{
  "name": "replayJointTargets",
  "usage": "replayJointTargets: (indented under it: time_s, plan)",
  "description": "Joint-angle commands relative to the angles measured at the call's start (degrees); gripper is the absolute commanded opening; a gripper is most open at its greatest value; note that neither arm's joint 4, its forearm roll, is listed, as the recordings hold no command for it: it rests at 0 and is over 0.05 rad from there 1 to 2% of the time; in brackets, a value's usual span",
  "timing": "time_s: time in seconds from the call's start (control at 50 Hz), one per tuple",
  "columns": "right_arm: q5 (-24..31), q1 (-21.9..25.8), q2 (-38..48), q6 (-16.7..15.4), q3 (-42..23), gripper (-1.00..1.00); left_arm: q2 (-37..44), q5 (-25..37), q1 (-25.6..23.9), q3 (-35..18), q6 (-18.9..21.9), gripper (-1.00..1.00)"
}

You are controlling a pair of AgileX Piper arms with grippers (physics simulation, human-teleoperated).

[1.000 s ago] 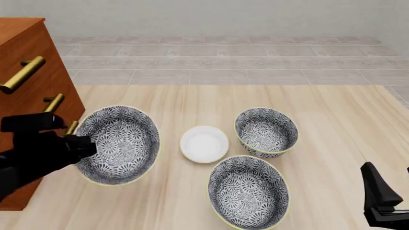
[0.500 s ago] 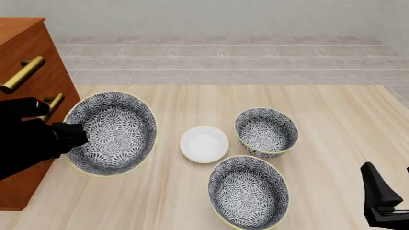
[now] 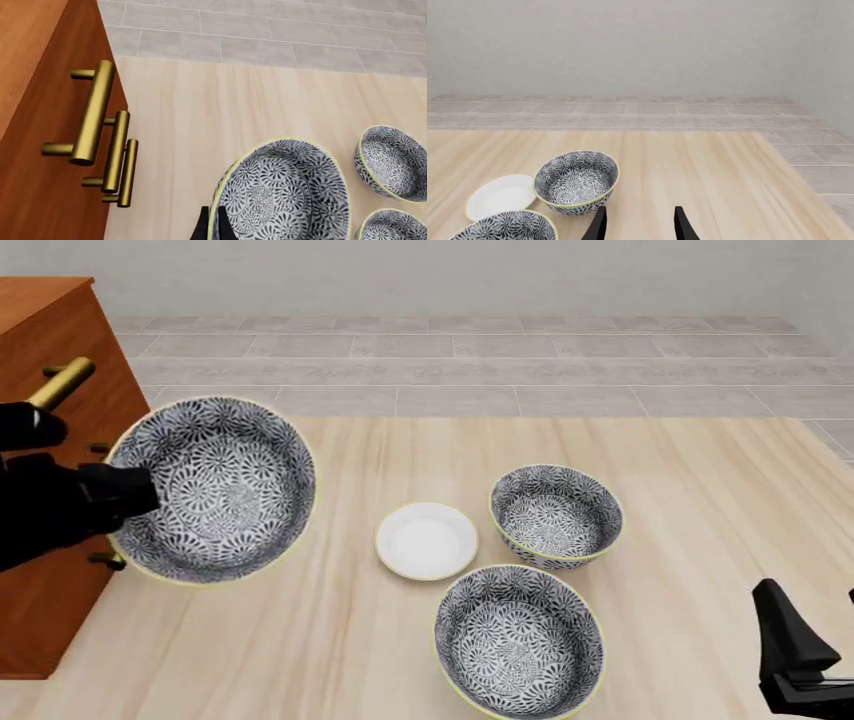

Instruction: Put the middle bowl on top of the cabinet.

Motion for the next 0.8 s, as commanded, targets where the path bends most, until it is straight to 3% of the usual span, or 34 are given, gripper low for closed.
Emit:
replayJointTargets:
  time_s: [0.02, 0.8]
  plan:
    - [-0.06, -0.05, -0.02, 0.14, 0.0, 1.0, -1.57, 2.99, 0.84, -3.16, 1.18, -1.0]
    - [-0.54, -0.18, -0.02, 0.75, -0.02, 1.0, -2.25, 9.18, 3.88, -14.04, 2.96, -1.0]
